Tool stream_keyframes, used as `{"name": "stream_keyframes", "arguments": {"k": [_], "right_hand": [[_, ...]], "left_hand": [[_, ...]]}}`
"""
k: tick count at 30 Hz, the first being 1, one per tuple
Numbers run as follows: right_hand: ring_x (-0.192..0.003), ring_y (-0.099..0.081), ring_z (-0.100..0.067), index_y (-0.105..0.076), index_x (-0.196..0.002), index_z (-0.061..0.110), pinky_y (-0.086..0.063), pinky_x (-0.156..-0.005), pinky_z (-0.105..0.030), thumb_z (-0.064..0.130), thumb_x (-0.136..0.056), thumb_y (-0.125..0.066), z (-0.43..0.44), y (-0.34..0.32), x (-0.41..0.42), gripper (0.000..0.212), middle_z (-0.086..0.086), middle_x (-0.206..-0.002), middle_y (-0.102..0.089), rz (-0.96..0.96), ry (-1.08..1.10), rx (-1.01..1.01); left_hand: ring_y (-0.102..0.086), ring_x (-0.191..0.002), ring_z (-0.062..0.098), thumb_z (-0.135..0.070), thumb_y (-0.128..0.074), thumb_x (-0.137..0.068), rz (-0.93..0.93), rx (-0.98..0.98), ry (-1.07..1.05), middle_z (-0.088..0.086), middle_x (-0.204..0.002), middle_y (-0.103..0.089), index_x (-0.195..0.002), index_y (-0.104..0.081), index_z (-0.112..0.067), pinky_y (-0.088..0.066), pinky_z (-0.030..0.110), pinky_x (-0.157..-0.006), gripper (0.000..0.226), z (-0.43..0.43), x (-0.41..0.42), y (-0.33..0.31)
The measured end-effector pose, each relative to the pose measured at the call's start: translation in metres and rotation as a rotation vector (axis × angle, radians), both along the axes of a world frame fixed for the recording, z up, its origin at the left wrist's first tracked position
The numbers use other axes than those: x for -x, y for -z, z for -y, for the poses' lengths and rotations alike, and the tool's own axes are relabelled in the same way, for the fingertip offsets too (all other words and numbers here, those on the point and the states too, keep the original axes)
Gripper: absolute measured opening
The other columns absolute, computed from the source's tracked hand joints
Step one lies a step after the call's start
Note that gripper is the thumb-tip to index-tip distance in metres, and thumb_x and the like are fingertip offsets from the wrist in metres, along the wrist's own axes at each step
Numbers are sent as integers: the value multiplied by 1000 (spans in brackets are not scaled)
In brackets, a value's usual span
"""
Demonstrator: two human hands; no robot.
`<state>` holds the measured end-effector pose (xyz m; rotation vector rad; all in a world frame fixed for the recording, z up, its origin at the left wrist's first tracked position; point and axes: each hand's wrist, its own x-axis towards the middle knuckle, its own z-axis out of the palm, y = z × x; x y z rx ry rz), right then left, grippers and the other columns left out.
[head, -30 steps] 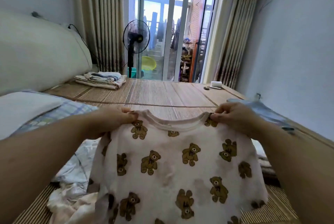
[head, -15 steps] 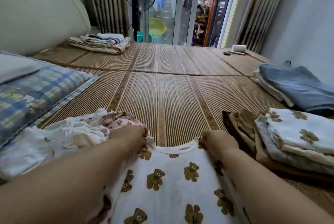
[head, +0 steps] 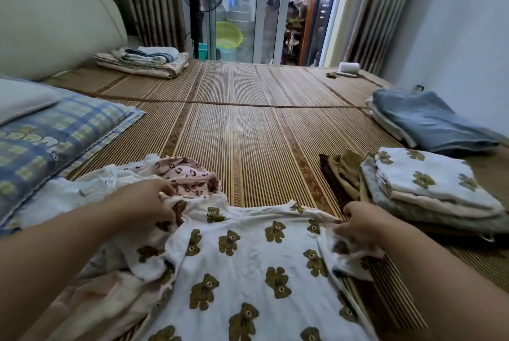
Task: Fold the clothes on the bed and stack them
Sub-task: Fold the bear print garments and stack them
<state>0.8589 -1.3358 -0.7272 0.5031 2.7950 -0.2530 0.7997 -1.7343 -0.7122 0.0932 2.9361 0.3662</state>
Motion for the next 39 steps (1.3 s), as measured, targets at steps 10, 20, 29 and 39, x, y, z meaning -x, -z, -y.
{"name": "stream_keyframes", "arguments": {"k": [10, 20, 29, 39], "right_hand": [[-59, -52, -18, -57, -67, 10, -44, -60, -29, 27, -84, -69, -18, 9, -46, 27, -6, -66, -57, -65, 340, 267], [-69, -66, -30, -64, -101, 7, -56, -54, -37, 14, -82, -71, -22, -42, -46, 21, -21, -89, -67, -330, 435, 938], [-80, -70, -27, -52, -113, 17, -54, -55, -30, 17, -93, -59, 74, -55, -24, 21, -16, -105, -61, -15, 151, 932], [-75, -56, -16, -66, -102, 5, -43, -62, -29, 26, -83, -71, 46, 9, 1, 28, -2, -85, -61, -177, 217, 450]], "left_hand": [[-60, -83, 21, -41, -63, -78, 16, 92, -192, 2, -88, -66, -80, -58, -20, -40, 27, -58, 22, 29, -63, 4], [-62, -90, 33, -24, -55, -94, -93, -886, -461, 16, -102, -63, -109, -59, -7, -55, 50, -82, 23, 33, -52, -25], [-70, -75, 27, -32, -53, -95, 250, -964, -93, 12, -95, -65, -109, -56, -22, -59, 29, -61, 18, -62, -73, -38], [-59, -92, 15, -42, -65, -84, -26, -174, -78, 5, -119, -59, -129, -52, -18, -51, 30, -74, 53, -72, -35, 14]]}}
